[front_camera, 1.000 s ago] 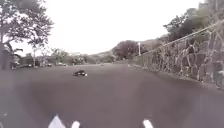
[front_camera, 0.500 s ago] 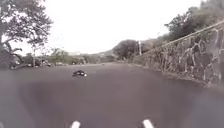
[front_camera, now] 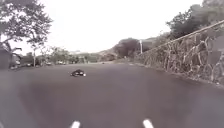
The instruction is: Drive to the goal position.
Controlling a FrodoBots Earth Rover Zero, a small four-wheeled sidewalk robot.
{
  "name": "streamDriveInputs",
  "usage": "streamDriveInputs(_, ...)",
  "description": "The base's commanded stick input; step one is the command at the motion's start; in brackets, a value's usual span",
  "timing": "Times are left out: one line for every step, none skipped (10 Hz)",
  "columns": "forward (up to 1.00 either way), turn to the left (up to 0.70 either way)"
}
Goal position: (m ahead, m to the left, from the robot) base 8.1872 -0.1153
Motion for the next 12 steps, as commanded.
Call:
streamDriveInputs(0.5, 0.0)
streamDriveInputs(0.5, 0.0)
streamDriveInputs(0.5, 0.0)
streamDriveInputs(0.5, 0.0)
streamDriveInputs(0.5, 0.0)
streamDriveInputs(0.5, 0.0)
streamDriveInputs(0.5, 0.0)
streamDriveInputs(0.5, 0.0)
streamDriveInputs(0.5, 0.0)
streamDriveInputs(0.5, 0.0)
streamDriveInputs(0.5, 0.0)
streamDriveInputs(0.5, 0.0)
